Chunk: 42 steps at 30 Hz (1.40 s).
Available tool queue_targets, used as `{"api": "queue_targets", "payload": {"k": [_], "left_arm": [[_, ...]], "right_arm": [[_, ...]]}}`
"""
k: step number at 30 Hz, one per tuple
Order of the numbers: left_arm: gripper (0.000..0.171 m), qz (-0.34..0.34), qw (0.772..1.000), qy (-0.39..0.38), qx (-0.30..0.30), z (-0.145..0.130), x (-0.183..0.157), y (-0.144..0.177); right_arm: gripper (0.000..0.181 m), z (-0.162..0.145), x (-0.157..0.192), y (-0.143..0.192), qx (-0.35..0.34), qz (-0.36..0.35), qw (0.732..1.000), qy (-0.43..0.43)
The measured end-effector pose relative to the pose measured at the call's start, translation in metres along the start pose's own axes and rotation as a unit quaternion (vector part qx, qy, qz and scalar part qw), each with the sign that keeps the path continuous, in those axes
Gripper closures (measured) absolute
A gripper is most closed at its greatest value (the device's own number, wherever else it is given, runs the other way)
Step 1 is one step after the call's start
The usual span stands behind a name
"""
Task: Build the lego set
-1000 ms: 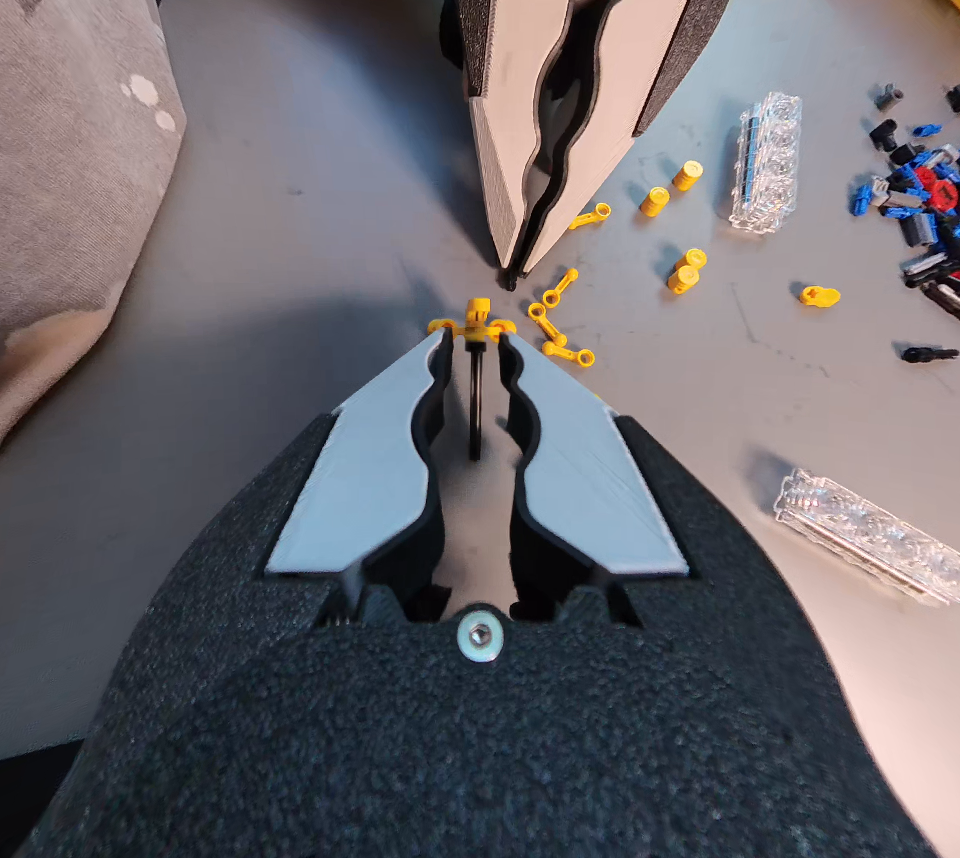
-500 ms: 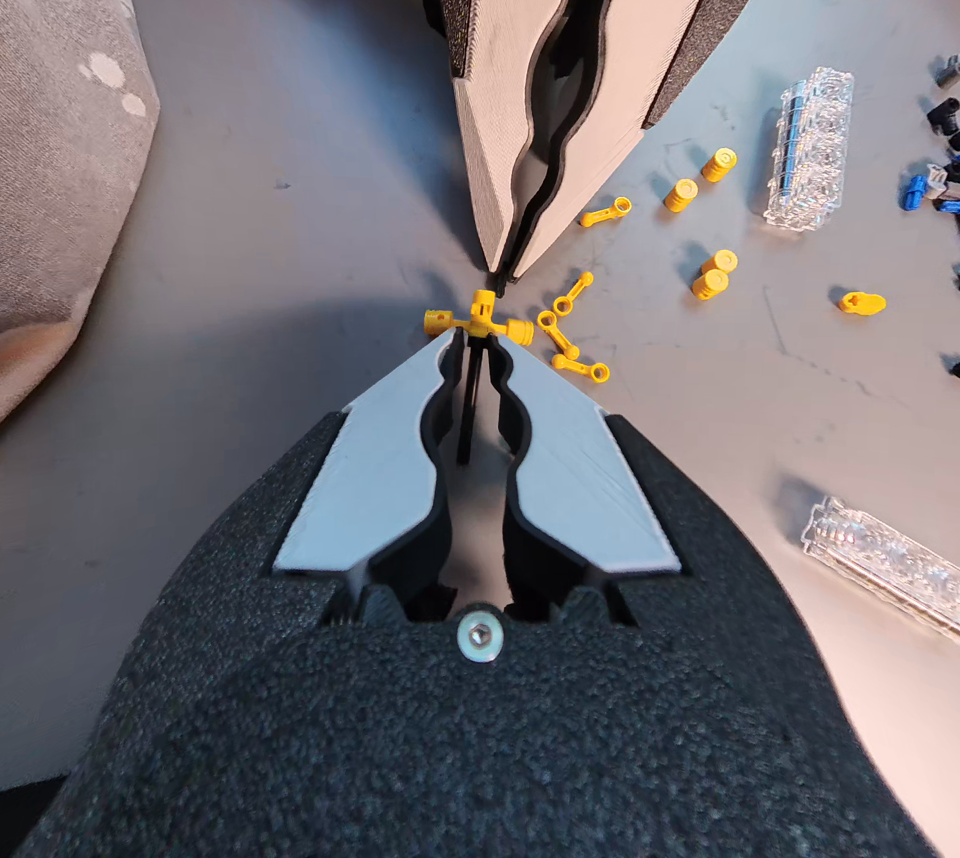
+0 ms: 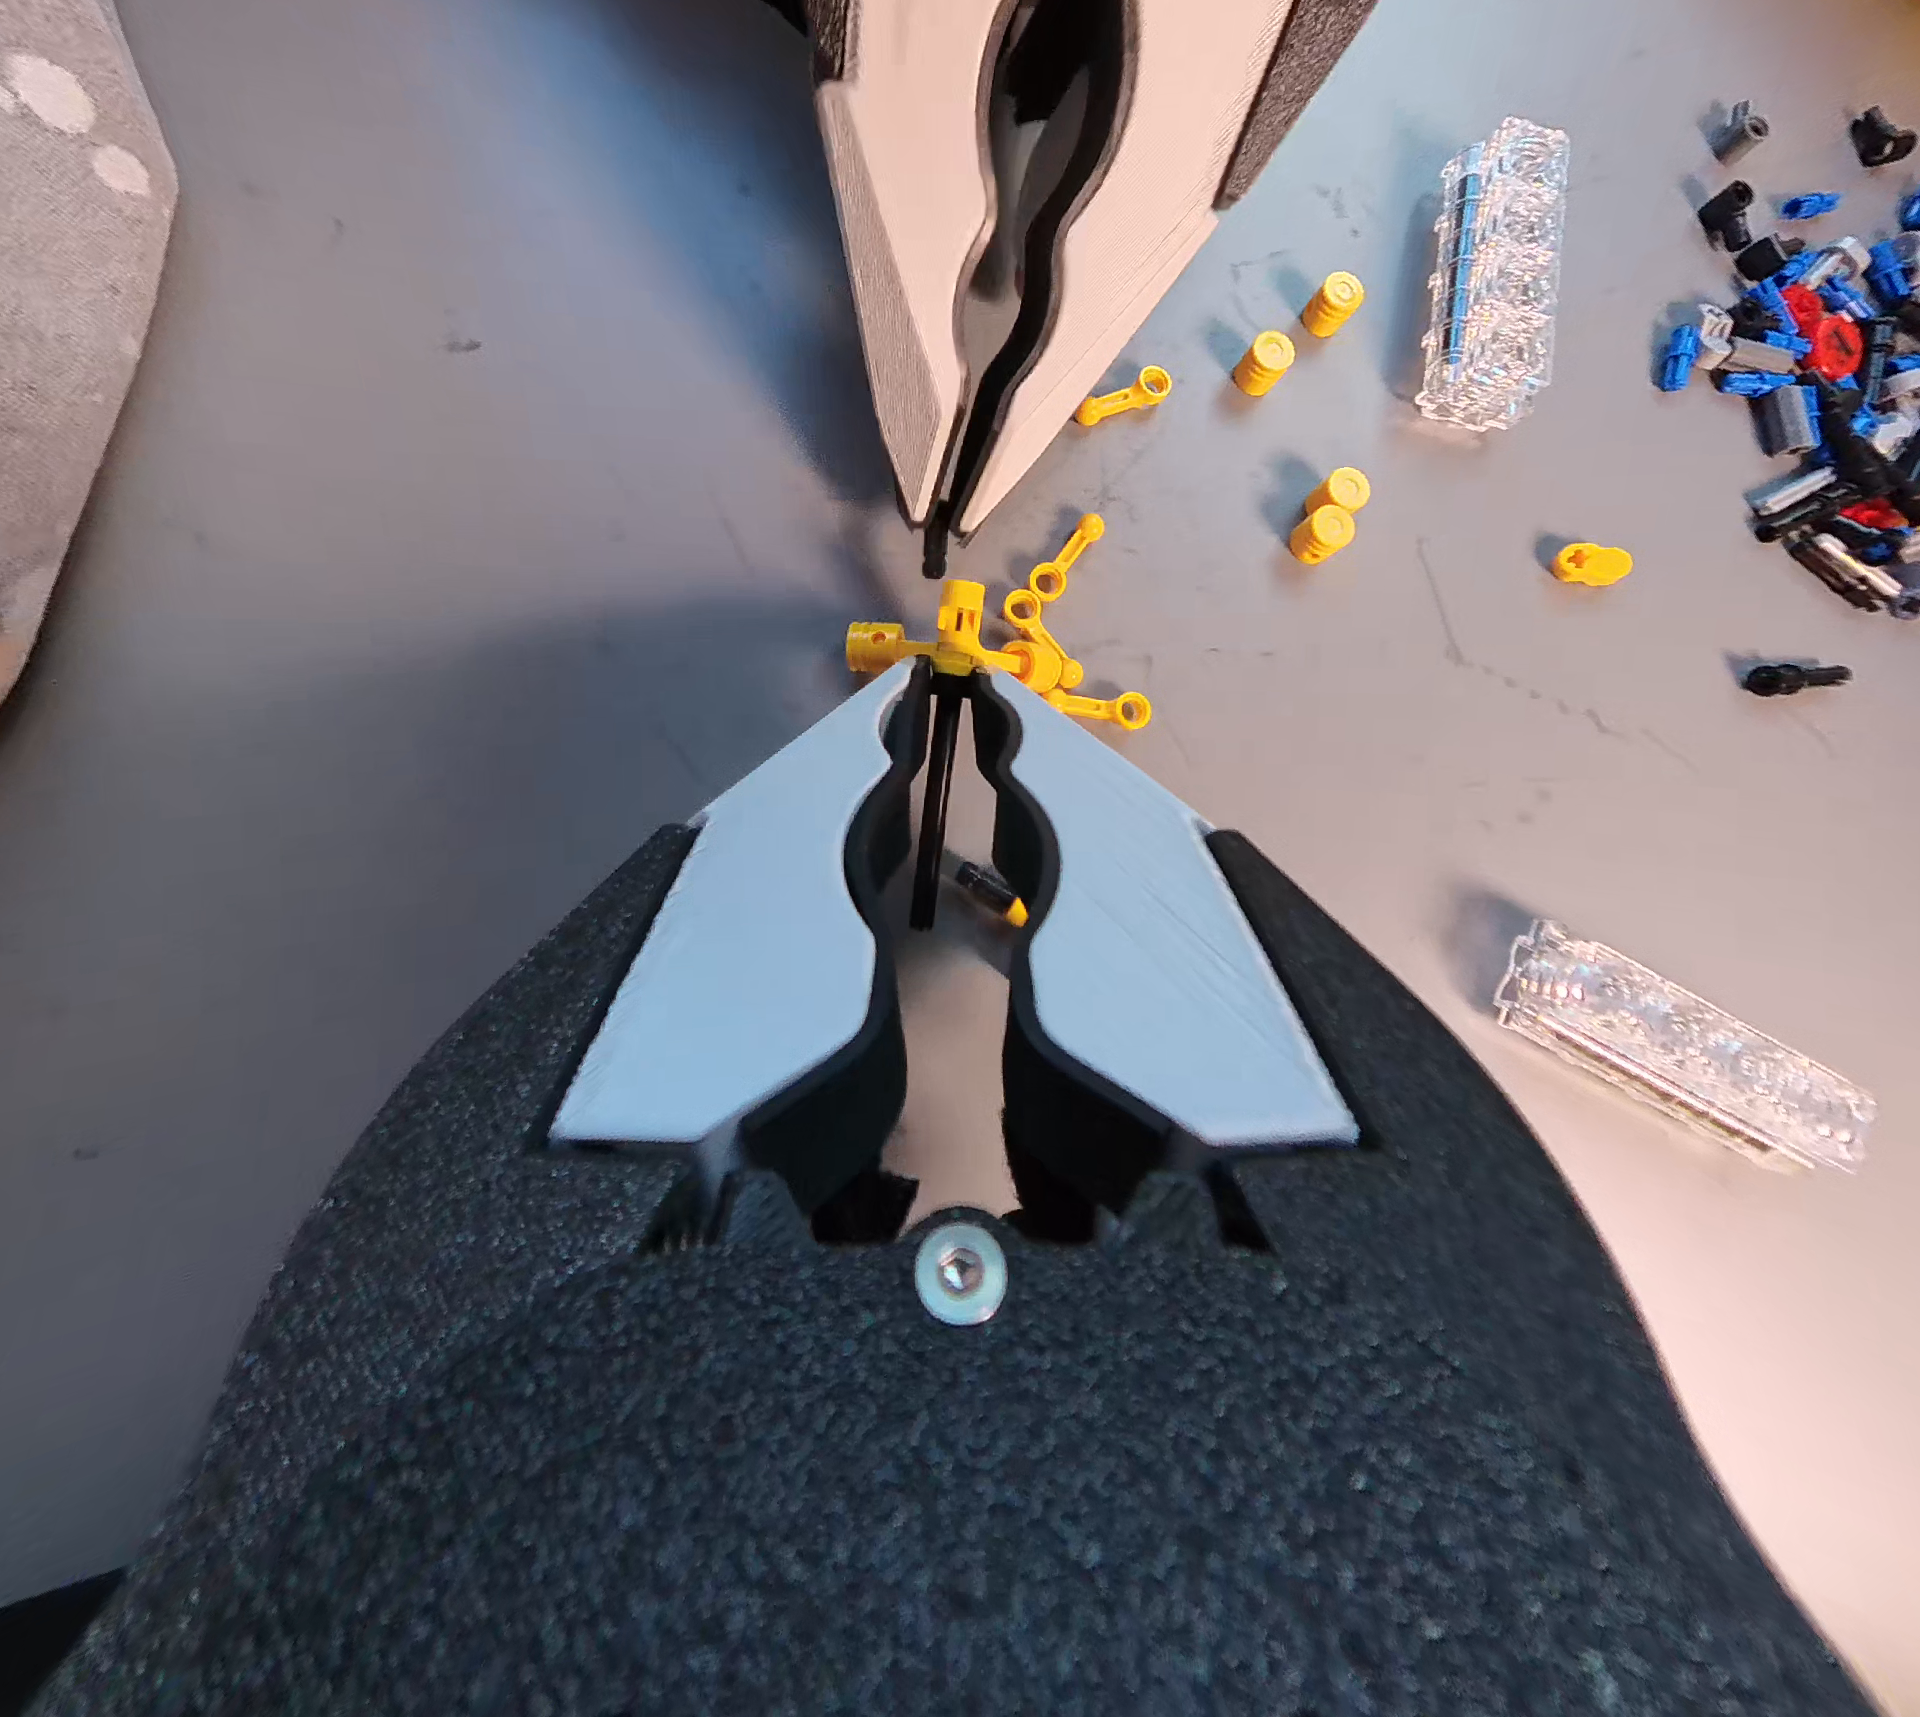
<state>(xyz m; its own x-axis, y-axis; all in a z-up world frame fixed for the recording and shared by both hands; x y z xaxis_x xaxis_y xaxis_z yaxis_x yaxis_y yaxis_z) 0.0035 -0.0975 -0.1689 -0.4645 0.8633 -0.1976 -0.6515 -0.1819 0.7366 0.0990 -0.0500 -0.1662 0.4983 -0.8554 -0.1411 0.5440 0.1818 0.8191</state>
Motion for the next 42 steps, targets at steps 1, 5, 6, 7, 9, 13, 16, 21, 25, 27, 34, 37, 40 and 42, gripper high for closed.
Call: {"api": "queue_targets", "payload": {"k": [1, 5, 6, 7, 9, 13, 16, 21, 25, 27, 34, 37, 40, 42], "left_arm": [[0.168, -0.006, 1.0, 0.006, -0.008, 0.002, 0.0, 0.002], [0.168, -0.011, 1.0, 0.012, -0.017, 0.004, 0.0, 0.004], [0.168, -0.014, 1.0, 0.016, -0.021, 0.005, 0.0, 0.004], [0.168, -0.013, 1.0, 0.018, -0.021, 0.006, -0.001, 0.004], [0.168, -0.011, 1.0, 0.02, -0.018, 0.006, -0.001, 0.004], [0.169, -0.013, 0.999, 0.035, -0.019, 0.007, 0.0, 0.006], [0.169, -0.024, 0.998, 0.049, -0.02, 0.007, -0.001, 0.007], [0.169, -0.04, 0.996, 0.072, -0.014, 0.006, 0.0, 0.008], [0.169, -0.059, 0.994, 0.093, 0.005, 0.005, 0.001, 0.01], [0.169, -0.069, 0.992, 0.104, 0.019, 0.005, 0.004, 0.011], [0.169, -0.123, 0.977, 0.166, 0.048, 0.009, 0.01, 0.011], [0.168, -0.142, 0.97, 0.184, 0.072, 0.011, 0.011, 0.012], [0.168, -0.147, 0.966, 0.189, 0.096, 0.015, 0.012, 0.013], [0.169, -0.145, 0.965, 0.188, 0.11, 0.018, 0.012, 0.013]], "right_arm": [[0.174, 0.0, 0.0, 0.0, 0.003, -0.002, 1.0, 0.002], [0.174, 0.002, 0.002, 0.0, 0.018, -0.014, 1.0, 0.012], [0.174, 0.003, 0.002, 0.0, 0.022, -0.017, 1.0, 0.015], [0.174, 0.004, 0.003, 0.0, 0.025, -0.02, 0.999, 0.018], [0.174, 0.005, 0.003, 0.001, 0.034, -0.027, 0.999, 0.025], [0.174, 0.007, 0.004, 0.001, 0.045, -0.035, 0.998, 0.034], [0.174, 0.009, 0.005, 0.0, 0.048, -0.038, 0.997, 0.041], [0.174, 0.012, 0.007, 0.0, 0.06, -0.048, 0.995, 0.056], [0.174, 0.018, 0.008, -0.001, 0.088, -0.064, 0.991, 0.082], [0.174, 0.02, 0.007, -0.003, 0.097, -0.064, 0.99, 0.084], [0.174, 0.02, 0.008, -0.003, 0.102, -0.07, 0.99, 0.071], [0.174, 0.021, 0.009, -0.004, 0.104, -0.073, 0.99, 0.067], [0.174, 0.022, 0.01, -0.005, 0.109, -0.075, 0.989, 0.064], [0.174, 0.022, 0.01, -0.005, 0.107, -0.072, 0.99, 0.055]]}}
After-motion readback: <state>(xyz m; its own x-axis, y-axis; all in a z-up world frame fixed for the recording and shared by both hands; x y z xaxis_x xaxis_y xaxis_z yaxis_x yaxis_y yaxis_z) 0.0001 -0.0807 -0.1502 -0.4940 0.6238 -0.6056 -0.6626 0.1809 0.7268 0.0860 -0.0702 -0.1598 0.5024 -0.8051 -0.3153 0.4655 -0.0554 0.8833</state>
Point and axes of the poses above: each gripper's, where its closed fingertips meet, y back along the fingers, z out of its top, x = y × z across the jaws, the point moved 6 cm from there along y, back along the fingers, and after that the axes turned 8 degrees about x, right-handed, at the moved point
